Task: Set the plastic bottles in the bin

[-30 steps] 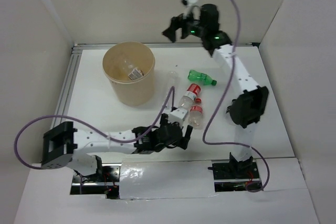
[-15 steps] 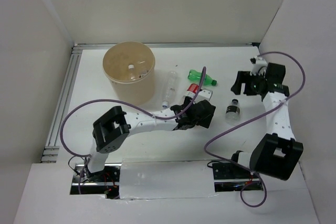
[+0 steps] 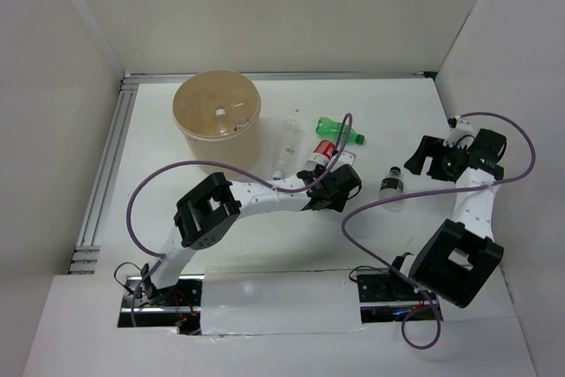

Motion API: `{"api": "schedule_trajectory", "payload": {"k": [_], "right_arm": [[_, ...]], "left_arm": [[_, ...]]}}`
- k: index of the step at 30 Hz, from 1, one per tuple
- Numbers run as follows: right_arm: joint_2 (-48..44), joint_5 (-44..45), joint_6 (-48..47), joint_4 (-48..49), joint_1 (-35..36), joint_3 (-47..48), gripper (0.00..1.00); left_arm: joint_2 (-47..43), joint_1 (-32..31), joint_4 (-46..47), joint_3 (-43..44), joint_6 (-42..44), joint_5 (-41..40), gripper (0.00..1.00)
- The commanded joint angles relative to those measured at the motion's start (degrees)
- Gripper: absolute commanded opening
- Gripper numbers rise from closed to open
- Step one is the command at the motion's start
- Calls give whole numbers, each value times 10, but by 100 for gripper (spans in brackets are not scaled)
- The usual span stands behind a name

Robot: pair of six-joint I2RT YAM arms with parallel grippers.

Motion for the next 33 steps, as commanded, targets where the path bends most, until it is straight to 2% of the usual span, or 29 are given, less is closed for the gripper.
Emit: {"api": "schedule_trajectory", "payload": {"k": [1,2,4,7,8,11,14,15,20,21,25,26,27,29,30,33], "right_arm": [[18,-37,-20,-18,-2,3,92],[26,-46,-27,-18,-2,3,92],[33,-51,-27,-25,-2,10,92],[45,-61,-49,-38,-2,10,87],[50,-62,-49,-43,-2,10,81],[82,-74,-63,-59,-2,4,75],[98,-67,-58,-59,10,10,78],[105,-62,-53,-59,10,10,83],[118,-55,-48,-54,17,17,88],[124,-48,-48,-54,24,17,88],[147,-33,-48,-62,37,44,93],[158,-19,-42,-62,49,54,94],[158,-19,-42,-62,49,54,95],[166,-1,-29,-69,54,60,95],[166,10,-24,-69,61,60,95],[171,44,-6,-55,79,60,97]], "left_arm": [[-32,-4,23,-5,7,27,36],[-46,-4,32,-12,14,34,27],[-80,-10,32,-12,31,34,22],[-177,-15,50,-25,60,21,21],[-223,-15,50,-25,66,11,21],[-304,30,50,-25,71,-22,21],[-362,87,51,-38,71,-35,22],[-393,100,57,-43,76,-47,22],[-455,194,62,-66,100,-78,25],[-460,231,62,-74,100,-78,28],[-450,315,33,-97,96,-44,35],[-443,337,26,-114,91,-38,45],[-443,346,26,-114,91,-38,45],[-443,360,19,-128,84,-30,64],[-443,365,19,-135,84,-24,80],[-443,383,14,-136,84,-14,97]]}}
